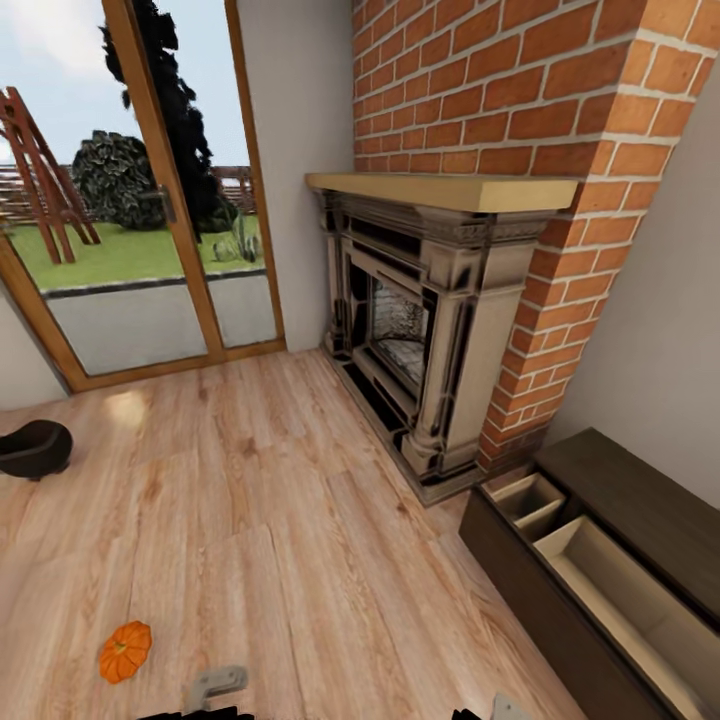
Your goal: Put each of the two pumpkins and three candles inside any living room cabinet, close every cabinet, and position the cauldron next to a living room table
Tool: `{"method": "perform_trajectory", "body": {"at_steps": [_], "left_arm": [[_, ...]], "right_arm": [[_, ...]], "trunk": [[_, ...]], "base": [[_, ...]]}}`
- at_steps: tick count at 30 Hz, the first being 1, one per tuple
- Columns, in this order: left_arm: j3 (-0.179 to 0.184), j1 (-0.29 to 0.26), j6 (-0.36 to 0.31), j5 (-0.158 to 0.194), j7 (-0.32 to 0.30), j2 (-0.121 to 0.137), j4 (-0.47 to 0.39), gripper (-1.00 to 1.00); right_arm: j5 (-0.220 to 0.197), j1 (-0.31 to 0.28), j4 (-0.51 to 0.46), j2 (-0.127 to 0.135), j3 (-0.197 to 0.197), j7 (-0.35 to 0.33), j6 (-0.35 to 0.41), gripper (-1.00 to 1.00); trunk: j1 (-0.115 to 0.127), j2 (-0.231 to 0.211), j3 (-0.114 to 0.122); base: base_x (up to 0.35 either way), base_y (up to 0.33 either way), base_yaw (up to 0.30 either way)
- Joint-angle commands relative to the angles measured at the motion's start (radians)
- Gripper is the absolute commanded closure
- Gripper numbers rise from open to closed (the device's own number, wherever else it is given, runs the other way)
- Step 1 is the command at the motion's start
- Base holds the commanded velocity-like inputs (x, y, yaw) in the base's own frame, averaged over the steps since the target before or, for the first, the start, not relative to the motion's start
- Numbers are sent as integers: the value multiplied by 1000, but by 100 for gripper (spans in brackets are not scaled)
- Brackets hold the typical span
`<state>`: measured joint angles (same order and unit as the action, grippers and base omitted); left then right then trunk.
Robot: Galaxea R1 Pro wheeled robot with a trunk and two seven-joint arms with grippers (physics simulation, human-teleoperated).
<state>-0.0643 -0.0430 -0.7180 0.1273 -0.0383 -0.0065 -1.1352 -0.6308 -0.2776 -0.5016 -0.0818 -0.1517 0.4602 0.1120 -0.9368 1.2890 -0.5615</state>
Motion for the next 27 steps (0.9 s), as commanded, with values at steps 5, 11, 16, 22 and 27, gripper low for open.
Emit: {"method": "perform_trajectory", "body": {"at_steps": [5, 11, 16, 22, 27], "left_arm": [[0, 0, 0, -1, 0, 0, 0, -100], [0, 0, 3, 0, 0, 0, 0, -100], [0, 0, 6, 0, 0, 0, 1, -100], [0, 0, 6, 0, 0, 0, 2, -100], [0, 0, 7, 0, 0, 0, 2, -100]], "right_arm": [[1, 0, 0, -2, 0, 0, 0, -100], [2, 0, 0, -3, 0, 0, 0, -100], [2, 0, 0, -3, 0, 0, 0, -100], [2, 0, 0, -3, -45, 0, -1, -100], [2, 0, 0, -3, -69, 1, -2, -100]], "trunk": [[0, 0, 0], [0, 0, 0], [0, 0, 0], [0, 0, 0], [0, 0, 0]], "base": [[0, 0, 284], [0, 0, 284], [0, 0, 284], [0, 0, 284], [0, 0, 284]]}}
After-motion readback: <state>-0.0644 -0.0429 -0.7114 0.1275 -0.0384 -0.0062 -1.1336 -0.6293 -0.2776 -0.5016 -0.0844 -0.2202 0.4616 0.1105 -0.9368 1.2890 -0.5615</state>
